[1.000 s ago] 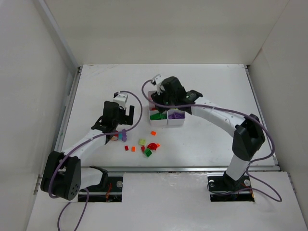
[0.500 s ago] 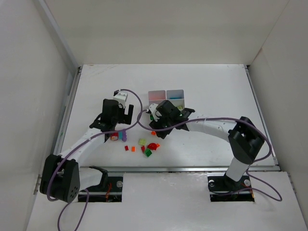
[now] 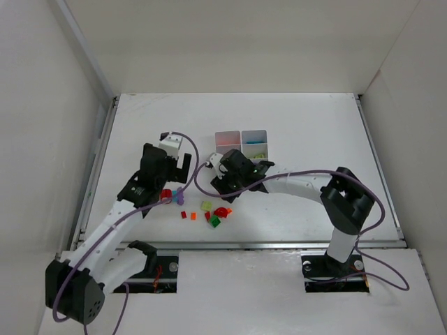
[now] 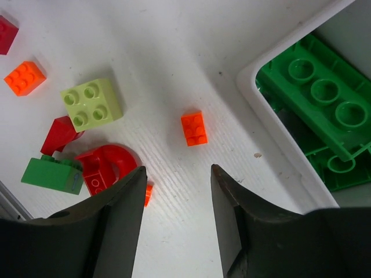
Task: Sort the legos into containers by color
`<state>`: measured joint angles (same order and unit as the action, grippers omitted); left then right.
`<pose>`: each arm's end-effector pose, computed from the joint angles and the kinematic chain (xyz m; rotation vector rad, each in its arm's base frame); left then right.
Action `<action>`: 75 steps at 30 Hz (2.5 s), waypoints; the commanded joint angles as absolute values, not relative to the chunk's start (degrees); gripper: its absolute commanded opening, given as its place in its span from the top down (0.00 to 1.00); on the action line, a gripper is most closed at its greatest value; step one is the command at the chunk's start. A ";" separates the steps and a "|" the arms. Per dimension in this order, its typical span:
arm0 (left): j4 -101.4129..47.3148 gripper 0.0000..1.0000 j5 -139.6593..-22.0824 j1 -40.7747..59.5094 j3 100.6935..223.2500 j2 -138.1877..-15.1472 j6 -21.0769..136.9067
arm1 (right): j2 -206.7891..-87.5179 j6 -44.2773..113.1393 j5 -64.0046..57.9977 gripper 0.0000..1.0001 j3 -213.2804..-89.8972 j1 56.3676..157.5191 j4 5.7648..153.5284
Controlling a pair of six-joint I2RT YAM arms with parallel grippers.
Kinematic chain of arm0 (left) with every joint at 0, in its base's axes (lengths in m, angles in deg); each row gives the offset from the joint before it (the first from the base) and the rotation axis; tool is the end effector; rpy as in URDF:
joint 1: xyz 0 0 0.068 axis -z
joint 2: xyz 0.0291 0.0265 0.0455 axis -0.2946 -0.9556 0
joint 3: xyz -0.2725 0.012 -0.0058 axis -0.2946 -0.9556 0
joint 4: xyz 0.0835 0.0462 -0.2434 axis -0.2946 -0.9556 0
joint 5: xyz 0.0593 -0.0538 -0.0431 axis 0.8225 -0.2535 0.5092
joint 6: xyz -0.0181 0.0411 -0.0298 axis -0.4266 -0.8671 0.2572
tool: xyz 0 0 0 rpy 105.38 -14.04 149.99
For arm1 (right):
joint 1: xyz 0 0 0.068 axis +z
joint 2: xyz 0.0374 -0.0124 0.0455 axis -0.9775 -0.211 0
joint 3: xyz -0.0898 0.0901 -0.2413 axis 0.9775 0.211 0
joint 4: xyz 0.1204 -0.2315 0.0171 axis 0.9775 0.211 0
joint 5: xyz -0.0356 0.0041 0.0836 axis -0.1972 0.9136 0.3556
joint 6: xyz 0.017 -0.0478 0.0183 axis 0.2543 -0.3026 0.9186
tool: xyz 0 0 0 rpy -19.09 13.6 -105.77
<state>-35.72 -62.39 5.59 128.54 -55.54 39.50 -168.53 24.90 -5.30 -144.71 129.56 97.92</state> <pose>0.2044 -0.0789 0.2789 0.3834 1.9122 -0.0088 0.2330 0.3009 0.1983 -1.2005 2.2450 0.4659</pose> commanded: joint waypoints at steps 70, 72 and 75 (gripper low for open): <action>-24.85 0.00 -75.51 -17.13 117.66 -39.85 49.24 | -179.97 43.60 -19.97 1.00 -182.22 120.89 110.96; -24.85 0.00 -75.51 -17.13 117.66 -39.85 49.24 | -179.98 44.40 -19.26 1.00 -181.69 119.75 110.35; -24.32 0.00 -75.51 -17.13 117.66 -40.37 49.24 | -179.98 44.40 -19.26 1.00 -180.37 119.22 108.76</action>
<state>-27.55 -74.57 -16.88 118.01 -40.77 48.44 -180.85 41.97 -20.25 -181.05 119.03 110.54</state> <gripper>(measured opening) 0.997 0.240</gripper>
